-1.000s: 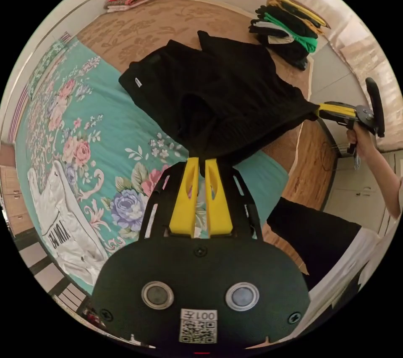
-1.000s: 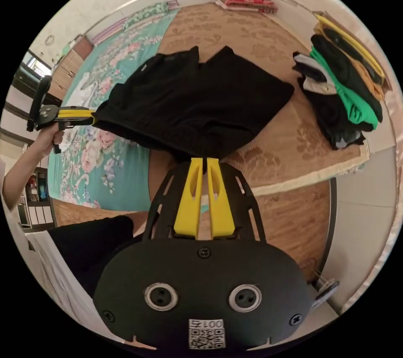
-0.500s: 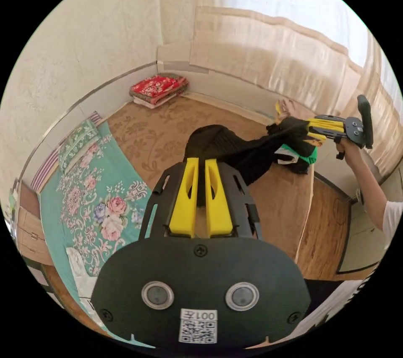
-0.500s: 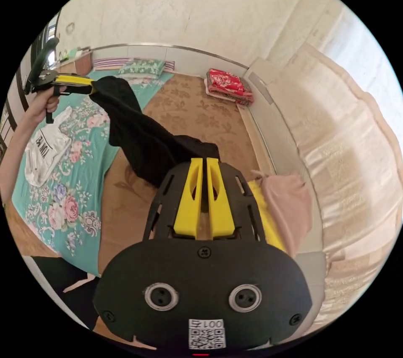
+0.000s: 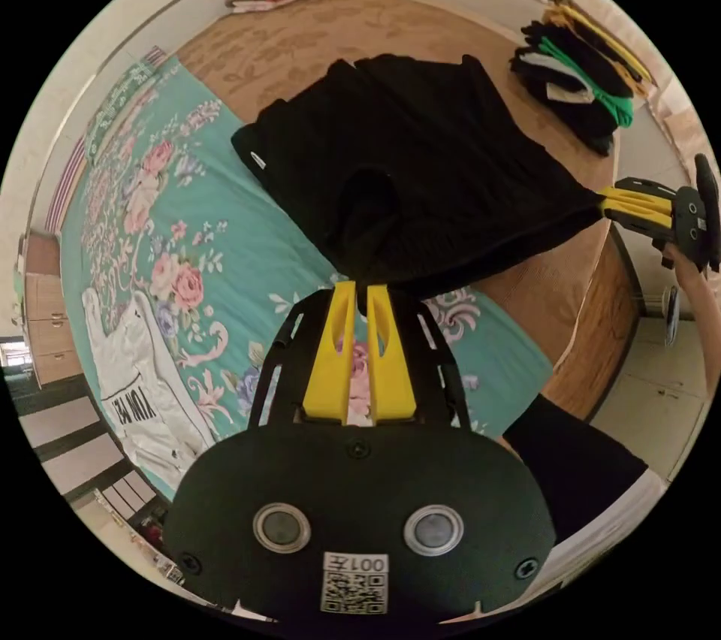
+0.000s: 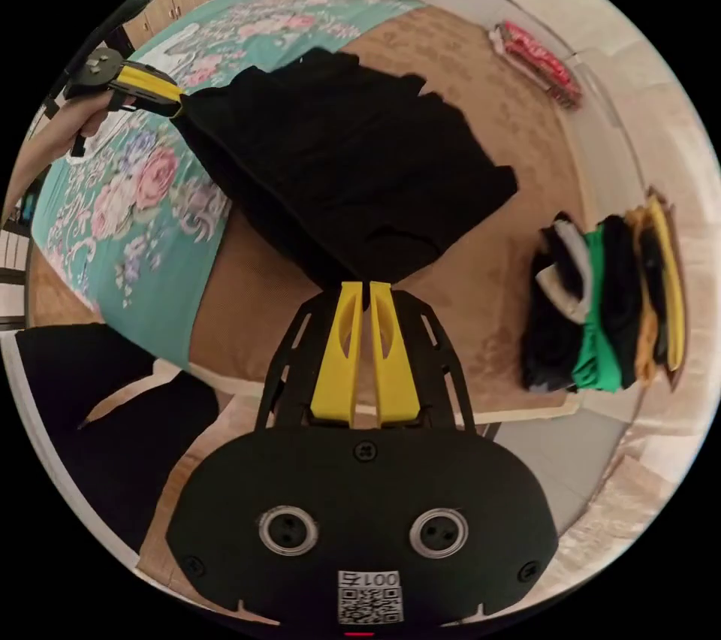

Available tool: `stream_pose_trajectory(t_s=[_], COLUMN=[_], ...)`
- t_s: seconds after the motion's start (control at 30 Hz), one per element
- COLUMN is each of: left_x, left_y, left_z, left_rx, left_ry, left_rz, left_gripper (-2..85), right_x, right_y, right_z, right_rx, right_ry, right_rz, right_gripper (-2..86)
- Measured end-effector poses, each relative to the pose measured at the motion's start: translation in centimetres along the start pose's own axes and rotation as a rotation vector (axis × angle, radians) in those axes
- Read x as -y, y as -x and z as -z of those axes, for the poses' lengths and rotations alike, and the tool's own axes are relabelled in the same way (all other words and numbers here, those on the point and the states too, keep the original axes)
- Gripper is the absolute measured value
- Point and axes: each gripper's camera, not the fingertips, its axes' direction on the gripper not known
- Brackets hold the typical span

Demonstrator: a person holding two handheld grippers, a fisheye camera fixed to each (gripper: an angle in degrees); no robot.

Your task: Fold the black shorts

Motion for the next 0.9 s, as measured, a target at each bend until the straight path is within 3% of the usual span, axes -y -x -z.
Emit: stream_pose_trajectory(t_s=[0.27,0.4,0.5,0.63,0.73,0.9], left_x=[-6.5,-7.4,-7.0,-4.7,-3.0,-2.4], left_y=[0.8,1.5,-1.1,-8.9,-14.3,-17.7], left_z=[-5.5,-5.3,-3.2,-4.3,-8.1,-13.7], left_rx=[-0.066,0.036,0.144,-0.141,-0.221,-0.168], left_ry=[0.206,0.212,0.078,-0.084,-0.041,0.021], left_rz=[0.071,0.151,0.037,-0.318,-0.502,-0.66], left_gripper=[4.6,6.0,5.5,9.7,12.6,12.9], right_x=[-6.1,-7.7,-8.0,-5.3,-2.3,0.1], right_y=[4.2,1.3,-4.4,-11.7,-17.9,-23.1], right_z=[-2.2,-1.6,0.4,-1.9,-8.0,-16.2], right_rx=[0.345,0.325,0.104,-0.029,0.056,0.23], right_ry=[0.106,0.076,-0.065,-0.163,-0.149,-0.094], right_rz=[-0.055,-0.079,-0.181,-0.301,-0.478,-0.716], right_gripper=[3.5,6.8,7.7,8.9,9.8,9.8])
